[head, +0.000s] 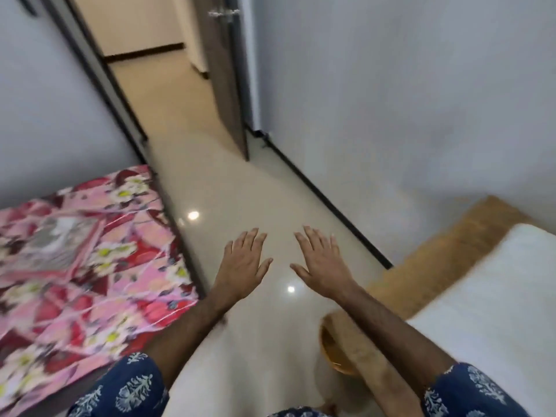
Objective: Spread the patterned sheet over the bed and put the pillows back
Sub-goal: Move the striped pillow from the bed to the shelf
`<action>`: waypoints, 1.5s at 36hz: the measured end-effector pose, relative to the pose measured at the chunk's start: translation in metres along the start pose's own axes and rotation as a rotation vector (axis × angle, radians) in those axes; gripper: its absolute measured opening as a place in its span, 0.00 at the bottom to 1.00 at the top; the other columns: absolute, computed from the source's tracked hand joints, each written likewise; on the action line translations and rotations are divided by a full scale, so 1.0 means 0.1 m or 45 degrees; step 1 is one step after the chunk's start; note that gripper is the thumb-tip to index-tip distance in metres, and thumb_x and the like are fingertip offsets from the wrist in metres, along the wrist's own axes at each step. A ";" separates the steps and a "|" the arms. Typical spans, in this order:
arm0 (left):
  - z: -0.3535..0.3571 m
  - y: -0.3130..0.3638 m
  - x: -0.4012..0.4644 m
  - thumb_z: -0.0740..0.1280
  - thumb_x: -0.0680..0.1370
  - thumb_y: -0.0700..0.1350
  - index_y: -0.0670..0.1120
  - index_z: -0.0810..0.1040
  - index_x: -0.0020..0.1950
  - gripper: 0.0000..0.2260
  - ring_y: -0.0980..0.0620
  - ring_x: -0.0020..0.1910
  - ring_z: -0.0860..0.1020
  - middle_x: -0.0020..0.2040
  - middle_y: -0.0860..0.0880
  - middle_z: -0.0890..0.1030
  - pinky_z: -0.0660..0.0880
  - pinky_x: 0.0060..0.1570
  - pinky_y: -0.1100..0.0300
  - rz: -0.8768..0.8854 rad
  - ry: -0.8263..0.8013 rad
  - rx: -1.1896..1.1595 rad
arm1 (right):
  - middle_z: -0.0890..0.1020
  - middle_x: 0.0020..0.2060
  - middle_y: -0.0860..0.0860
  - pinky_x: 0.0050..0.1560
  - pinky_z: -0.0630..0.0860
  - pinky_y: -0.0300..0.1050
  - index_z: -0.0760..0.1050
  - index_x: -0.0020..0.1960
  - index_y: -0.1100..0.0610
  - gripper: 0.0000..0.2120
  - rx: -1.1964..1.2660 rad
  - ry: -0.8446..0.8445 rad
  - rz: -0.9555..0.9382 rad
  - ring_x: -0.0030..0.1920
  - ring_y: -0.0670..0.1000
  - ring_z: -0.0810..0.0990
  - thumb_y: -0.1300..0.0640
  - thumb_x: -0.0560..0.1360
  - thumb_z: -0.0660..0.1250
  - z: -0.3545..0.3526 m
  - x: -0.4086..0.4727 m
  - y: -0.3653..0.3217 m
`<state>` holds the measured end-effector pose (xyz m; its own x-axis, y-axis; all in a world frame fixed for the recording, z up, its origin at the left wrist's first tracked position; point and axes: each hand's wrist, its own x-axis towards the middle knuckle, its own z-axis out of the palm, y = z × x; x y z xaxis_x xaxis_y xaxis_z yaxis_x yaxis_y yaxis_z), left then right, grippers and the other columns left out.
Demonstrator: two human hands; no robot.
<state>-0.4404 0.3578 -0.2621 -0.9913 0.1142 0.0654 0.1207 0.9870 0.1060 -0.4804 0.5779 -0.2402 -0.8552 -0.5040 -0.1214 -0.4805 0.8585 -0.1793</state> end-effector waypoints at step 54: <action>-1.11 -7.65 -7.19 0.49 0.83 0.61 0.45 0.63 0.79 0.30 0.37 0.79 0.61 0.80 0.42 0.63 0.58 0.75 0.36 -2.004 0.083 -0.113 | 0.52 0.81 0.56 0.78 0.47 0.63 0.48 0.82 0.56 0.37 -0.282 -0.547 -1.877 0.81 0.59 0.51 0.45 0.81 0.62 2.46 2.35 -11.68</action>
<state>0.1856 -0.4917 -0.2797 -0.1181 -0.9855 -0.1214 -0.9820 0.0978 0.1614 -0.0727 -0.5667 -0.2997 0.4837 -0.8413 -0.2414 -0.8687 -0.4278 -0.2498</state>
